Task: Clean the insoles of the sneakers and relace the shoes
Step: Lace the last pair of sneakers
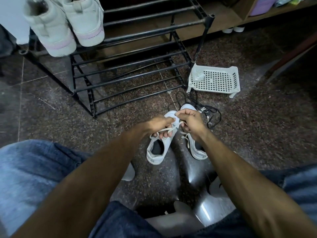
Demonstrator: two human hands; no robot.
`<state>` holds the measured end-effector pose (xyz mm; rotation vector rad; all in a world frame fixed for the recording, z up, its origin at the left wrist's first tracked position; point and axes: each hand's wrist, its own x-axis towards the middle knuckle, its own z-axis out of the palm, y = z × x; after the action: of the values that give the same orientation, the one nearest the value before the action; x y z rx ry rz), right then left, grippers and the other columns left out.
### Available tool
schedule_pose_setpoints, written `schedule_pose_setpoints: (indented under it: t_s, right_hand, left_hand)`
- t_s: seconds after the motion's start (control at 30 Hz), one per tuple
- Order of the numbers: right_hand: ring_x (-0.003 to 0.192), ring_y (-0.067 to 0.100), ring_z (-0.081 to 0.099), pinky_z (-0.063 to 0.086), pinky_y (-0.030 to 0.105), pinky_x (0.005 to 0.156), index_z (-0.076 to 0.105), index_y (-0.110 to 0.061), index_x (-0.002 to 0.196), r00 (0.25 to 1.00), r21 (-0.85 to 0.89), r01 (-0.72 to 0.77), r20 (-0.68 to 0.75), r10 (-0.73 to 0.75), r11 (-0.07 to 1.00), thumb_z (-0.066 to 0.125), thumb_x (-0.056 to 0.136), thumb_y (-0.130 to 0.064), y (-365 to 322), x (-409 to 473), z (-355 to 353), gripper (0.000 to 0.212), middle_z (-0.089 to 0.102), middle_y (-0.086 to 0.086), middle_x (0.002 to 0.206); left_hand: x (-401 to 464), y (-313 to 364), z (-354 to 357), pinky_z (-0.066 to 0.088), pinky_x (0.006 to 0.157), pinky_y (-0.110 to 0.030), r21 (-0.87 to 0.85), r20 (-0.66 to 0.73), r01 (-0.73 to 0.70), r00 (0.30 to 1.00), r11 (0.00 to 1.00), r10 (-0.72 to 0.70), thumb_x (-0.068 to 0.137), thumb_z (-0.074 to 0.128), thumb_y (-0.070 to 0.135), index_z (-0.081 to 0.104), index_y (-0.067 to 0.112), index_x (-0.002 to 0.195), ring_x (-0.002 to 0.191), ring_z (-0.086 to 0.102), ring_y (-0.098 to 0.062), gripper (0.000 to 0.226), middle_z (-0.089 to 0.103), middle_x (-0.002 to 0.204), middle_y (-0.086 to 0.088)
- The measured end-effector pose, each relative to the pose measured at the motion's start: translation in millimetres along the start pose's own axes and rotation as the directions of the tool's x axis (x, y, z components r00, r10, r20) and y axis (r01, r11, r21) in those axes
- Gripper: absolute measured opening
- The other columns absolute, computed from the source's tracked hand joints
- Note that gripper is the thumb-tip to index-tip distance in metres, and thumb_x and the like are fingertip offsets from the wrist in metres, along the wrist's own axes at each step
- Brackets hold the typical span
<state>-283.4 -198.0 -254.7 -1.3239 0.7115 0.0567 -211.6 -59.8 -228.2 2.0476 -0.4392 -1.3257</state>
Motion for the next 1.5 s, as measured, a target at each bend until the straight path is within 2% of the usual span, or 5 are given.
schedule_pose_setpoints:
  t_s: [0.2, 0.7, 0.87, 1.2, 1.5]
  right_hand:
    - [0.039, 0.016, 0.047, 0.033, 0.017, 0.043, 0.068, -0.003, 0.081, 0.870, -0.664, -0.219, 0.199, 0.451, 0.715, 0.066, 0.067, -0.026, 7, 2, 14, 0.027, 0.057, 0.006, 0.050]
    - [0.074, 0.024, 0.065, 0.053, 0.033, 0.065, 0.061, -0.007, 0.090, 0.737, -0.649, -0.203, 0.392, 0.551, 0.733, 0.067, 0.076, -0.033, -42, 1, -16, 0.030, 0.067, 0.014, 0.083]
    - [0.046, 0.012, 0.059, 0.057, 0.029, 0.052, 0.061, -0.005, 0.082, 0.702, -0.647, -0.290, 0.357, 0.616, 0.705, 0.049, 0.098, -0.022, -25, 3, -5, 0.026, 0.062, 0.002, 0.053]
    - [0.063, 0.016, 0.061, 0.057, 0.032, 0.060, 0.063, 0.002, 0.112, 0.905, -0.391, -0.252, 0.228, 0.358, 0.885, 0.043, 0.096, -0.015, -30, 35, -32, 0.031, 0.062, 0.018, 0.098]
    - [0.059, 0.014, 0.059, 0.056, 0.037, 0.068, 0.070, -0.008, 0.091, 0.829, -0.267, -0.072, 0.519, 0.207, 0.961, 0.052, 0.097, -0.011, -38, 11, -13, 0.019, 0.065, 0.008, 0.074]
  left_hand:
    - [-20, 34, -6, 0.039, 0.049, -0.025, 0.299, 0.199, -0.116, 0.978, 0.947, 0.057, 0.086, 0.054, 0.026, 0.074, 0.012, 0.059, 0.047, 0.057, -0.014, 0.036, 0.068, 0.056, 0.000]
    - [-34, 94, -16, 0.037, 0.044, -0.016, 0.371, 0.288, -0.357, 0.922, 0.857, 0.259, 0.083, 0.061, 0.013, 0.057, 0.009, 0.046, 0.041, 0.044, -0.009, 0.037, 0.055, 0.046, -0.005]
    - [-37, 95, -8, 0.043, 0.050, -0.024, 0.351, 0.270, -0.333, 0.931, 0.875, 0.246, 0.086, 0.065, 0.015, 0.066, -0.009, 0.064, 0.039, 0.048, -0.010, 0.032, 0.053, 0.044, -0.002]
    - [-49, 94, -33, 0.051, 0.052, -0.026, 0.139, 0.274, -0.399, 0.895, 0.906, 0.351, 0.089, 0.056, 0.035, 0.063, 0.009, 0.055, 0.045, 0.055, -0.013, 0.043, 0.059, 0.051, -0.003]
    - [-18, 88, -63, 0.054, 0.060, -0.032, -0.278, -0.468, -0.433, 0.841, 0.857, 0.273, 0.099, 0.050, 0.035, 0.067, 0.008, 0.090, 0.059, 0.068, -0.023, 0.033, 0.071, 0.070, -0.011]
